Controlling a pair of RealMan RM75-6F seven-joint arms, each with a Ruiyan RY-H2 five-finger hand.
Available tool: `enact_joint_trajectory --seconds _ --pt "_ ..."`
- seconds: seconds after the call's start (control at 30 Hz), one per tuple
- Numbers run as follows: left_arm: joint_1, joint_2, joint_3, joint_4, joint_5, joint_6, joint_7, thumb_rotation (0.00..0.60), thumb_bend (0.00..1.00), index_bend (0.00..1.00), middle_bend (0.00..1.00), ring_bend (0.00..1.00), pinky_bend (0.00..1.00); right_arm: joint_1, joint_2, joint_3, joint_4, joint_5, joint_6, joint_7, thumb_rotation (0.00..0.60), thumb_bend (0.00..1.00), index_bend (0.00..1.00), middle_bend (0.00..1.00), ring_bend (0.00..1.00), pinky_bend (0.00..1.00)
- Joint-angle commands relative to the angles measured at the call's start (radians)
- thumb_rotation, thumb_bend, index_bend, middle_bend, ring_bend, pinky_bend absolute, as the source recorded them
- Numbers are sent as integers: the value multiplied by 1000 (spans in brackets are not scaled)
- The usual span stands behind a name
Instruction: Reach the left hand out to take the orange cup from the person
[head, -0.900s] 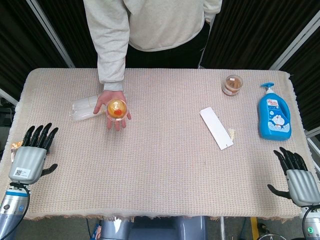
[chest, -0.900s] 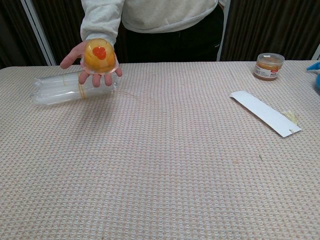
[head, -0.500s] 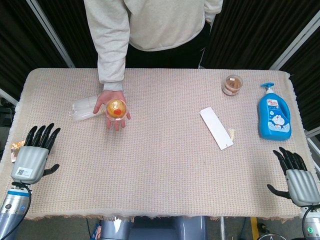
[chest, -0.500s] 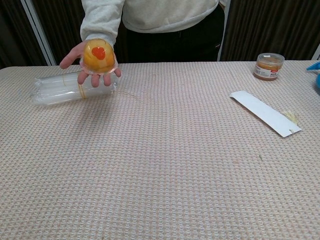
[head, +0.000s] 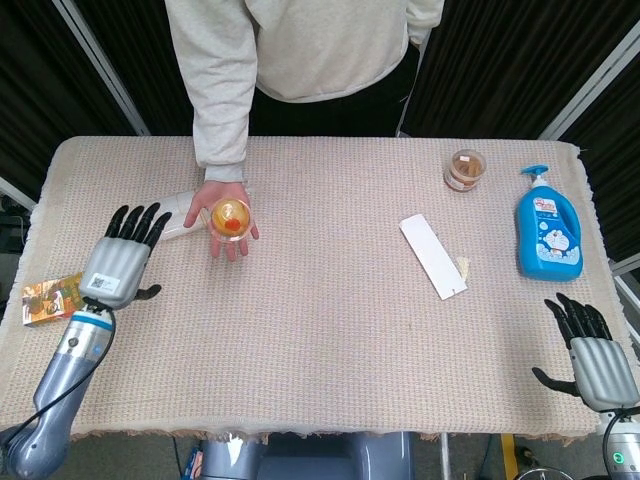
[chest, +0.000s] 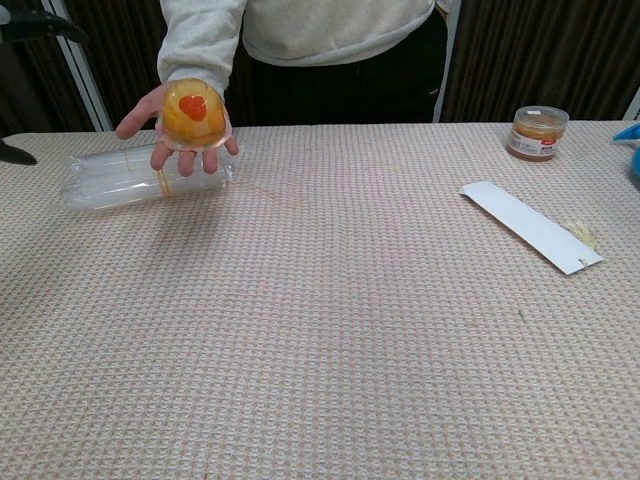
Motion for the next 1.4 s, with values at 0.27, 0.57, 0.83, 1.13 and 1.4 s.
enact_joint_trajectory --seconds 0.27,0.57,0.83,1.13,1.4 --pt "-391 -155 -156 183 -641 -95 352 600 190 90 0 0 25 1 7 -4 5 -6 -5 28 600 97 78 0 0 0" --pt "-550 -257 -175 341 -817 -79 438 600 194 113 0 0 47 5 16 -3 3 3 -21 49 600 97 78 0 0 0" --pt "-623 -303 -169 386 -919 -65 495 600 204 208 0 0 82 8 17 1 4 12 -27 56 600 98 78 0 0 0" --pt "-627 -341 -133 412 -793 -11 422 600 519 722 456 412 476 4 19 1 -1 16 -22 55 600 97 79 0 0 0" --pt "-568 -374 -55 449 -481 59 260 600 566 802 528 508 544 3 18 3 -5 25 -23 46 600 97 79 0 0 0"
